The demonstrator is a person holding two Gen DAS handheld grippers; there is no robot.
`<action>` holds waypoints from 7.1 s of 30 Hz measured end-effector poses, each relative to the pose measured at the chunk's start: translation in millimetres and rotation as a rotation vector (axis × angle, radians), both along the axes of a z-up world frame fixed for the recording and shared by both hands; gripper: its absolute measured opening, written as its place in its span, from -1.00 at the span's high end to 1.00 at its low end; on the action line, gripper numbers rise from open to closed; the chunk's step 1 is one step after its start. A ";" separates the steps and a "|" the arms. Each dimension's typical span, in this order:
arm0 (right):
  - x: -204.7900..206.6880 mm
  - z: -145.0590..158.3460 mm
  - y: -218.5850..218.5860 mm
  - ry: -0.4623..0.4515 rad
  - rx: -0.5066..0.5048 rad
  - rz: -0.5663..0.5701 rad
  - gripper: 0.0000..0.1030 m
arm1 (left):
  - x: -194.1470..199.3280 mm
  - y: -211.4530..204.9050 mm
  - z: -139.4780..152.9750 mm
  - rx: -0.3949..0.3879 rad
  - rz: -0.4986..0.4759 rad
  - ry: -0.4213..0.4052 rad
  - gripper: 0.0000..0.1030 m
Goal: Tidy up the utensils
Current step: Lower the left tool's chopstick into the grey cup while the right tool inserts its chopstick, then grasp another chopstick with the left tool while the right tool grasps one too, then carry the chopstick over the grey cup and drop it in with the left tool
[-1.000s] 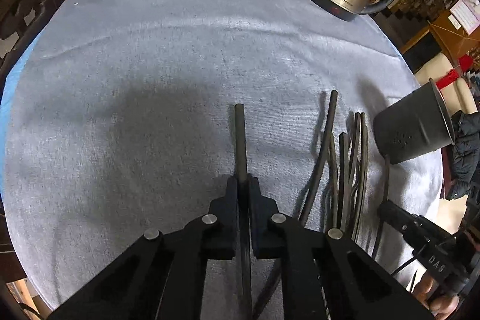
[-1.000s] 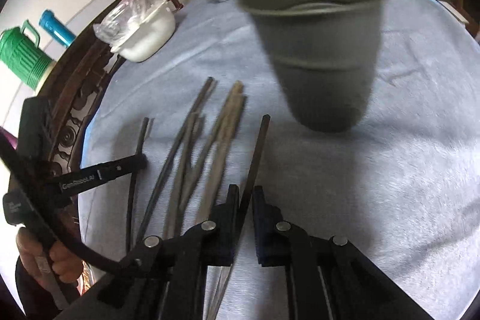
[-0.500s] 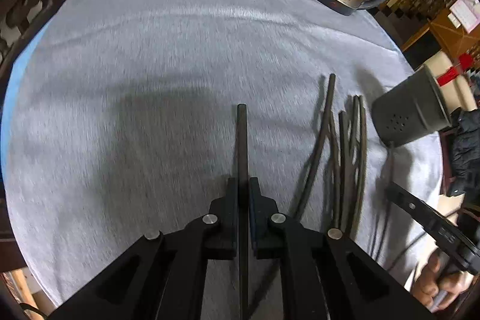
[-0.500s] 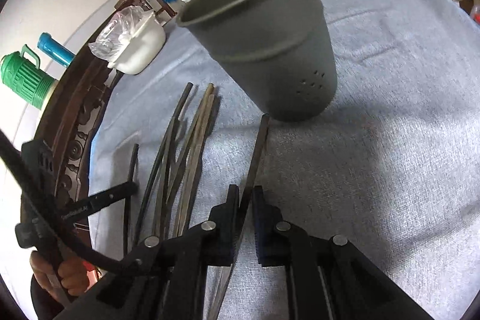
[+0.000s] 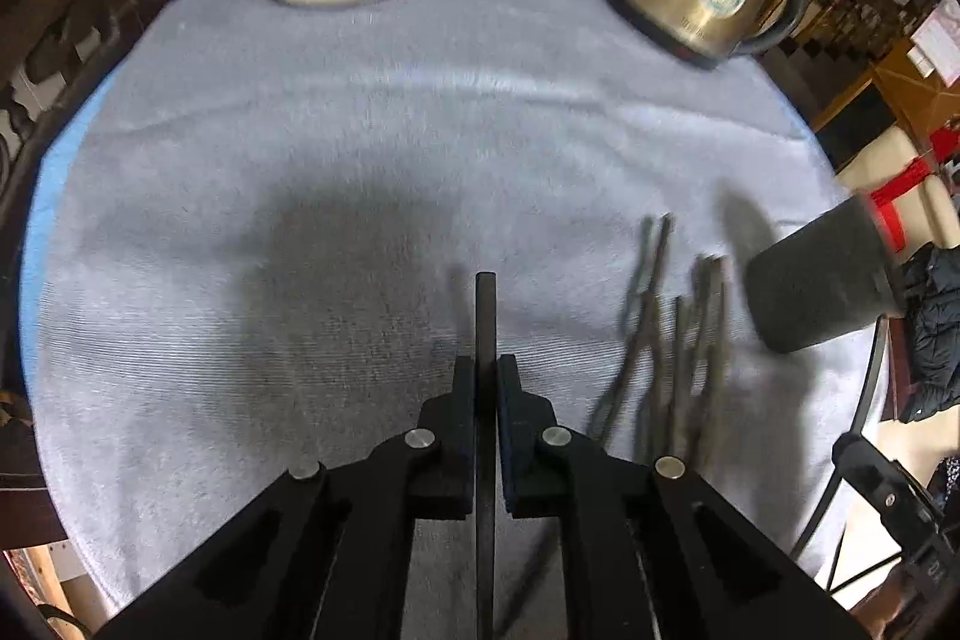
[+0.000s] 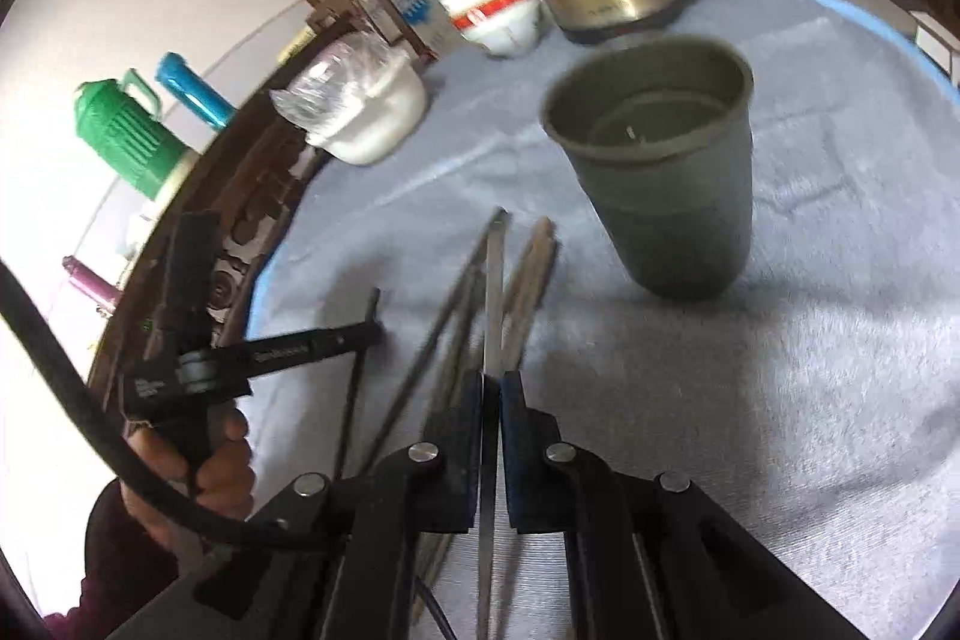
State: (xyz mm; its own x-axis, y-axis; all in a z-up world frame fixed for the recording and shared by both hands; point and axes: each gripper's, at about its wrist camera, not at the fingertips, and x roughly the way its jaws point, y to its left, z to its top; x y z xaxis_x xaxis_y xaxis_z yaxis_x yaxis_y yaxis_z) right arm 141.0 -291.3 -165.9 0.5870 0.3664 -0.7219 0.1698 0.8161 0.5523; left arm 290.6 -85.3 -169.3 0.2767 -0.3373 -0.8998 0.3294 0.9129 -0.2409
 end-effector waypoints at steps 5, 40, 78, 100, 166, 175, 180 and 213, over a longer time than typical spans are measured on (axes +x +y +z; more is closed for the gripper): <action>-13.0 33.8 -6.2 -0.119 -0.005 -0.002 0.88 | -28.7 3.1 64.0 -0.069 -0.040 -0.143 0.87; -18.1 160.4 -95.1 -0.360 -0.366 -0.274 0.88 | -39.7 -141.4 207.1 -0.281 -0.030 -0.499 0.87; -61.2 -6.8 -32.1 -0.061 0.032 -0.138 0.25 | -82.9 15.2 -3.4 0.052 0.035 -0.103 0.21; -40.4 41.0 -68.2 -0.340 0.201 -0.347 0.21 | -111.3 16.5 -21.6 0.009 0.036 -0.020 0.92; 41.0 -36.1 42.9 0.074 -0.110 0.056 0.68 | -34.0 33.9 3.9 -0.131 -0.044 -0.031 0.63; 60.6 -45.3 50.4 0.135 -0.147 0.045 0.66 | -34.0 25.4 -13.5 -0.058 -0.049 -0.016 0.16; 67.7 -44.1 50.9 0.172 -0.157 0.024 0.66 | -40.0 21.6 -18.9 -0.060 -0.070 -0.008 0.86; -14.9 -32.6 10.2 0.063 -0.065 0.021 0.83 | -23.6 -21.8 -7.6 -0.038 -0.093 0.025 0.28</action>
